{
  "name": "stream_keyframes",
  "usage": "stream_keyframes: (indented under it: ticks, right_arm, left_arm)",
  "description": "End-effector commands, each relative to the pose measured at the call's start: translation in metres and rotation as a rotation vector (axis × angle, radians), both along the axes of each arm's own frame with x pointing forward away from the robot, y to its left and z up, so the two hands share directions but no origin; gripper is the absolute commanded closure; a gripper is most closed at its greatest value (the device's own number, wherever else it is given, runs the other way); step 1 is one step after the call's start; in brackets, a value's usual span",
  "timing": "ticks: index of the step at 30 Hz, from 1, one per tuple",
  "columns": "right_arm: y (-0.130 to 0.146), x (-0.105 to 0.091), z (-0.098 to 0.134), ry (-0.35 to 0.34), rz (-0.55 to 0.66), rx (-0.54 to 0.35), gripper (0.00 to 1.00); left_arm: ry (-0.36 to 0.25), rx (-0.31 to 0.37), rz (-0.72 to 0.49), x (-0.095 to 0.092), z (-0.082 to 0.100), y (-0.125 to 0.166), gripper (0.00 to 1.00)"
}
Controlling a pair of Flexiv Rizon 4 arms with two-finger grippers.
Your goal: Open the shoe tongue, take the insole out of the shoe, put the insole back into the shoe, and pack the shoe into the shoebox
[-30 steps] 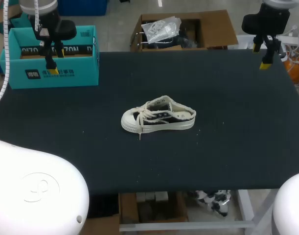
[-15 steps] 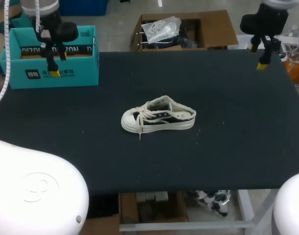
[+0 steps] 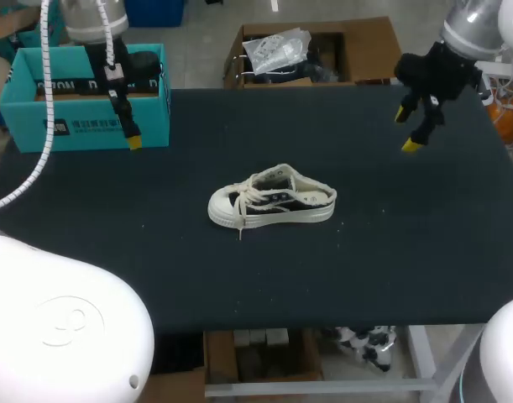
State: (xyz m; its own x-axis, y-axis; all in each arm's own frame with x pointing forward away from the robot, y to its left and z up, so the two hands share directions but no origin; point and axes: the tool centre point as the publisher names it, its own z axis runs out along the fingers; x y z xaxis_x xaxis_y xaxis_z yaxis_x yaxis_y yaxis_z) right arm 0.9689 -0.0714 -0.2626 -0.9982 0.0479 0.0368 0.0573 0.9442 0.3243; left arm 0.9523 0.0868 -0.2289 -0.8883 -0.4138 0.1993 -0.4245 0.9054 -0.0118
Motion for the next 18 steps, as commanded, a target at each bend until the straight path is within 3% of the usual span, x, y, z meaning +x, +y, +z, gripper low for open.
stream_keyframes:
  ticks: [1,4,6,7,18]
  right_arm:
    - [0.015,-0.011,-0.033,-0.079,-0.025,0.071,0.00]
    - [0.032,-0.014,-0.048,-0.065,-0.020,0.125,0.00]
    - [0.040,-0.017,-0.056,-0.058,-0.014,0.190,0.00]
    - [0.043,-0.020,-0.058,-0.060,-0.008,0.215,0.00]
    - [0.043,-0.020,-0.058,-0.060,-0.008,0.215,0.00]
  left_arm:
    - [0.073,-0.029,0.216,0.002,-0.010,-0.006,0.00]
    - [0.100,-0.008,0.240,0.000,-0.018,-0.014,0.00]
    - [0.098,0.071,0.275,0.000,-0.024,-0.019,0.00]
    - [0.098,0.071,0.275,0.000,-0.024,-0.019,0.00]
    - [0.098,0.071,0.275,0.000,-0.024,-0.019,0.00]
